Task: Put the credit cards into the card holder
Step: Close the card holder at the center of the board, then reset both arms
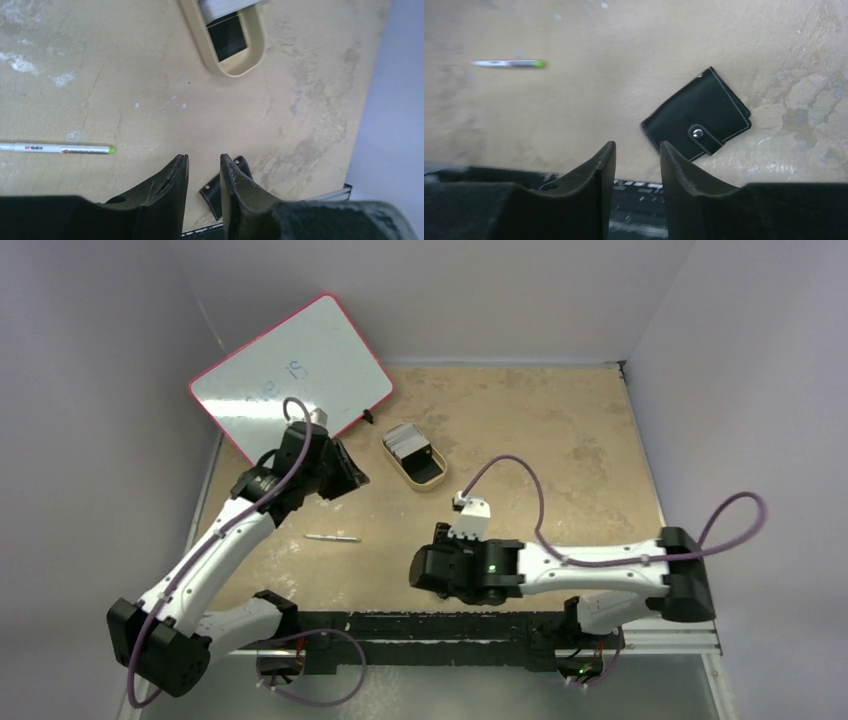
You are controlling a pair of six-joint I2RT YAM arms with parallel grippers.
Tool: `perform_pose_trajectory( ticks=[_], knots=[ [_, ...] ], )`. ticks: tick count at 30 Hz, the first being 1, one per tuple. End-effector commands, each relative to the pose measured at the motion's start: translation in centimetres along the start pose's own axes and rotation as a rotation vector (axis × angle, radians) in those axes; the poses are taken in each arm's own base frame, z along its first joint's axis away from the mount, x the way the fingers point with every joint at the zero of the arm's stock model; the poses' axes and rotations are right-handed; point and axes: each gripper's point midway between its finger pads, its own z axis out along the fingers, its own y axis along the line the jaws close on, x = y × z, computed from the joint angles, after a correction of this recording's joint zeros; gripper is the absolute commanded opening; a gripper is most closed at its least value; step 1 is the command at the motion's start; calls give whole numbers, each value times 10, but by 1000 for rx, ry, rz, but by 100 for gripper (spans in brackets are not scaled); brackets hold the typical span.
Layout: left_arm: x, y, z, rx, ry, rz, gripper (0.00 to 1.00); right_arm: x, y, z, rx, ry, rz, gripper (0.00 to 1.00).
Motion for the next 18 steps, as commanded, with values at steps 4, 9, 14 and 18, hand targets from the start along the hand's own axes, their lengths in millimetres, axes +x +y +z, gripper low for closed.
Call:
perform_pose_trajectory(
  ticks=[4, 9, 14, 18],
  knots=[
    [-33, -58, -80, 270, -141, 116, 43, -79, -22, -87, -136, 34, 63, 56],
    [-26, -52, -101, 309, -170, 151, 53, -106, -36, -123, -300, 39, 177, 99],
    [-9, -42, -109, 350, -173, 154, 57, -113, -65, -130, -360, 16, 245, 99],
    [2, -22, -100, 303, -167, 127, 57, -103, -79, -125, -331, 40, 262, 99]
  ],
)
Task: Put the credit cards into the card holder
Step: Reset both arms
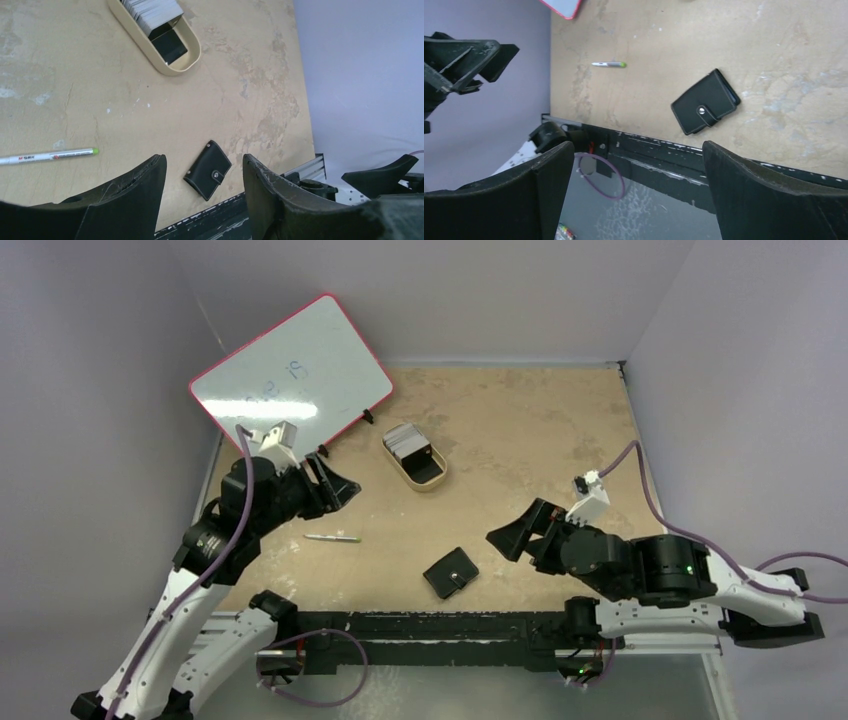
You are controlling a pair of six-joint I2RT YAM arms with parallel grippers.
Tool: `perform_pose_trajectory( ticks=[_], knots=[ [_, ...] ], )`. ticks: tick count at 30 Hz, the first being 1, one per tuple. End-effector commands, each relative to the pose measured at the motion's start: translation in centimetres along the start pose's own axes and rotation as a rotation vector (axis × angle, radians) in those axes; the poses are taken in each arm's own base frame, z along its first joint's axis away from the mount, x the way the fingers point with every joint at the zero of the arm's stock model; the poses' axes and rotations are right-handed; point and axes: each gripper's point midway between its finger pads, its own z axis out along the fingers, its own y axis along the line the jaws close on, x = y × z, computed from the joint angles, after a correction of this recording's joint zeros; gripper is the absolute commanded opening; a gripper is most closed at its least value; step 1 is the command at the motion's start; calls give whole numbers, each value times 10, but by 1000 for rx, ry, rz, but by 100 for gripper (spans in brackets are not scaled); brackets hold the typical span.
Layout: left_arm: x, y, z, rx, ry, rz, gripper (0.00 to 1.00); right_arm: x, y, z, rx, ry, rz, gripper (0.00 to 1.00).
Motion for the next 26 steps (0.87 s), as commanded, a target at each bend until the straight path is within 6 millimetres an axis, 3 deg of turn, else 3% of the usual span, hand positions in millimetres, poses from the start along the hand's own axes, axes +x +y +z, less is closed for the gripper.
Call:
perform_pose_trajectory(
  ticks=[1, 9, 26],
  knots=[
    [16, 21, 1, -51, 17, -11, 57, 13, -27, 6, 92, 23, -23, 99],
    [17, 12, -4, 57, -49, -26, 57, 18, -26, 12, 80, 25, 10, 99],
    [12, 9, -15, 60, -80, -16, 59, 20, -30, 11, 68, 27, 34, 100]
  ],
)
